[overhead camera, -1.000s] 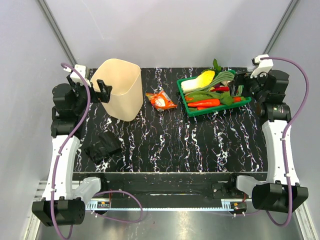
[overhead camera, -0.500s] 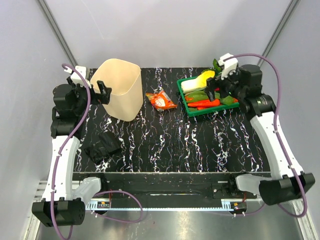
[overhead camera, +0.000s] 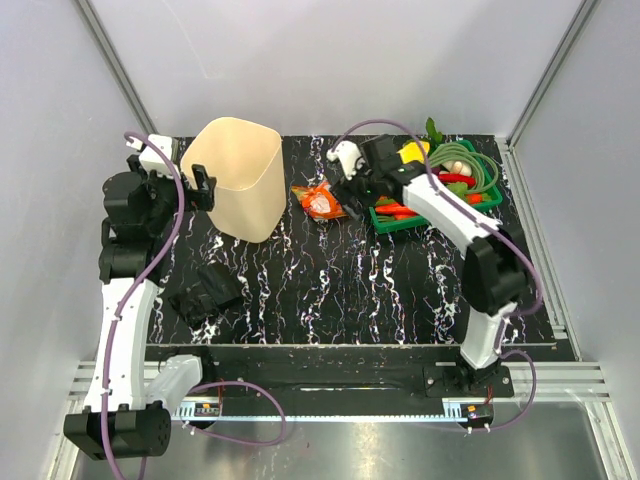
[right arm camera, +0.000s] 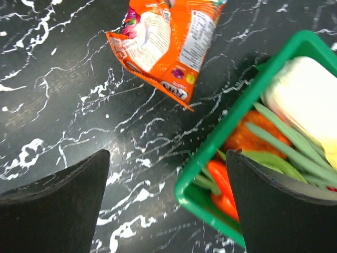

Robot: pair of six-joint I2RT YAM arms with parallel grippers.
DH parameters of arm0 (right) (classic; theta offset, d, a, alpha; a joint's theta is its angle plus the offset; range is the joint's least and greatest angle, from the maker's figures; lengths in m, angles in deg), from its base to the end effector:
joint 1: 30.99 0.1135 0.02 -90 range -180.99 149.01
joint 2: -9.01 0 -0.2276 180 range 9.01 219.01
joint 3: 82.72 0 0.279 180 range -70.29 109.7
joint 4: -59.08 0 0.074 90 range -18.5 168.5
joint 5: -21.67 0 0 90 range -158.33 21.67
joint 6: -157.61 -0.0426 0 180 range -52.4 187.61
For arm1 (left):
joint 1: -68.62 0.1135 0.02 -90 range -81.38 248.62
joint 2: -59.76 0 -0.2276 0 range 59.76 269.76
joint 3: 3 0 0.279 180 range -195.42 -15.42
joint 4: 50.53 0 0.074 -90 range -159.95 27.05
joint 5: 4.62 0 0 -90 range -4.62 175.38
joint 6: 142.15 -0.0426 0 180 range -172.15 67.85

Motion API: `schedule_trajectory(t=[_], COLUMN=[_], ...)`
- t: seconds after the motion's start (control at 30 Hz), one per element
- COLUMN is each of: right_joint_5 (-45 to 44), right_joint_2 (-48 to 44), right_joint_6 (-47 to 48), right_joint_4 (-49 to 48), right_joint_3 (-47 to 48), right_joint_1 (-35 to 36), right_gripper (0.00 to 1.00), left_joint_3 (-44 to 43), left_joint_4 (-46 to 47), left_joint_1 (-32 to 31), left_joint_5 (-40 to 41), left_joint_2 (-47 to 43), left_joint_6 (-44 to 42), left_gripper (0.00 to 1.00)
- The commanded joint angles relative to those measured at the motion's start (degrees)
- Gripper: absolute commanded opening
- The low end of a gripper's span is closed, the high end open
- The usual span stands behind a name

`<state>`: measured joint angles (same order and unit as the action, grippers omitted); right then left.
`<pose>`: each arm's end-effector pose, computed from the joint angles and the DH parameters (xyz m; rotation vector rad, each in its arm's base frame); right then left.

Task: Put the trash bags into the trash bin
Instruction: Move the distractor to the center of the board.

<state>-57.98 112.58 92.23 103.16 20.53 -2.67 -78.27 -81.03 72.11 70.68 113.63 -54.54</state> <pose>0.3795 0.2132 0.2521 -1.1233 2.0559 0.2437 0.2595 0.0050 0.3809 0.1723 1.7180 -0.1460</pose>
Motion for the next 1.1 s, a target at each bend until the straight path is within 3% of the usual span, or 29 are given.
schedule_trajectory(t=[0.0, 0.47, 0.57, 0.63, 0.73, 0.9, 1.07], right_joint_5=[-0.77, -0.06, -2.78, -5.58, -11.82, -19.82, -23.79], right_joint_2=[7.15, 25.62, 27.82, 29.05, 30.99, 34.50, 40.12], right_joint_6=[4.55, 10.26, 11.41, 11.50, 12.20, 14.14, 15.10], right_joint_4=[-1.60, -2.48, -3.97, -5.46, -7.40, -10.39, -8.82], right_joint_3=[7.60, 18.07, 18.51, 19.12, 20.35, 24.12, 35.10], right_joint_1=[2.18, 9.03, 9.48, 9.48, 9.48, 9.30, 7.99], right_gripper=[0.95, 0.89, 0.78, 0.63, 0.48, 0.40, 0.36], left_joint_3=[-0.44, 2.21, 2.38, 2.38, 2.73, 3.87, 3.97], left_joint_4=[0.33, -0.63, -0.72, -0.63, -0.37, 0.42, -1.06], left_joint_1=[-0.06, -0.06, -0.06, -0.06, -0.06, -0.06, -0.06], left_joint_5=[3.88, 7.05, 7.14, 7.05, 6.88, 6.70, 7.49], left_joint_2=[-1.92, -4.12, -4.21, -4.21, -4.30, -4.65, -5.79], left_joint_6=[-3.40, -7.45, -7.89, -8.06, -8.15, -8.41, -11.57], left_gripper=[0.99, 0.99, 0.99, 0.99, 0.99, 0.99, 0.99])
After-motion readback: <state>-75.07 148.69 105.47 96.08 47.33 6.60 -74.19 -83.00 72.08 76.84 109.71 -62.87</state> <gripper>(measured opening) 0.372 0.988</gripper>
